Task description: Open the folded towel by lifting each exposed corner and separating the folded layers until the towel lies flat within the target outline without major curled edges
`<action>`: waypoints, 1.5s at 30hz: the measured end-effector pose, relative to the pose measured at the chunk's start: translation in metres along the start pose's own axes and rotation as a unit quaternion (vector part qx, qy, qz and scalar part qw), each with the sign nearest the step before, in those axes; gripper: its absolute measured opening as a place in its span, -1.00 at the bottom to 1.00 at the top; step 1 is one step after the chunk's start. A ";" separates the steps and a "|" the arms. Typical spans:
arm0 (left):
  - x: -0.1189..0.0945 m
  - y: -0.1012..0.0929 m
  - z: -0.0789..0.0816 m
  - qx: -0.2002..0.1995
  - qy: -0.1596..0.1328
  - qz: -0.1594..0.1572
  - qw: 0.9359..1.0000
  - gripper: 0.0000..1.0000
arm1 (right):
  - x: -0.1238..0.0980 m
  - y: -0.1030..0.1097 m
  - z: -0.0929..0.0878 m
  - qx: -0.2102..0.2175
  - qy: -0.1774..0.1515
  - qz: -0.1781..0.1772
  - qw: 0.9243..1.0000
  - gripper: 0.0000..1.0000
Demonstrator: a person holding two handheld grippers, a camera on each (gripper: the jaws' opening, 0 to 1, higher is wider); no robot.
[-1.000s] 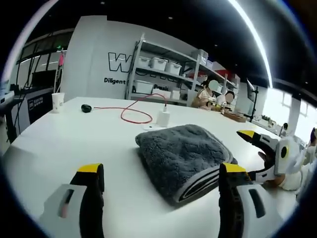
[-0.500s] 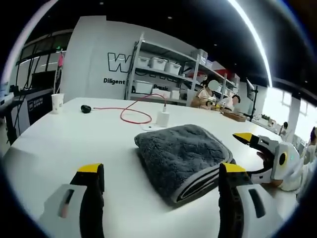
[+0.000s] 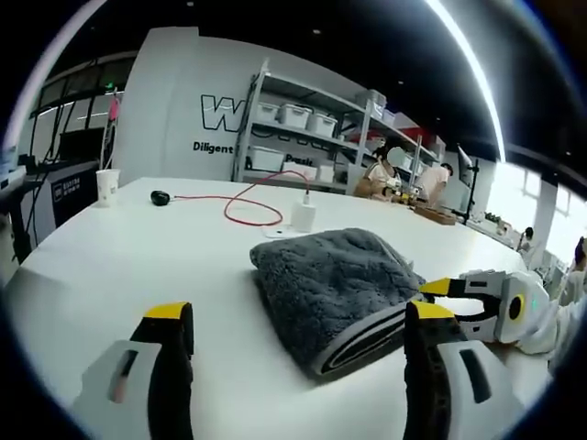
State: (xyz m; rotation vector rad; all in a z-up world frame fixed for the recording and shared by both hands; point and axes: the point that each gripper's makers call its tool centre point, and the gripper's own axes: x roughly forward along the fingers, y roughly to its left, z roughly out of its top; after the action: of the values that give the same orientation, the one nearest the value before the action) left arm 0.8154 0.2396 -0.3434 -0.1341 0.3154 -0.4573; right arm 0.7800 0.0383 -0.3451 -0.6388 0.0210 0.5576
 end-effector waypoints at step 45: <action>0.000 0.000 -0.002 -0.003 0.003 0.000 1.000 0.77 | 0.038 0.051 0.004 -0.208 -0.005 0.044 0.977 -0.87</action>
State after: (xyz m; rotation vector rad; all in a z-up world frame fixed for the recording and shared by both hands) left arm 0.8144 0.2396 -0.3456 -0.1382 0.3230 -0.4564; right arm 0.7867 0.0923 -0.3775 -1.0463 -0.0786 0.6566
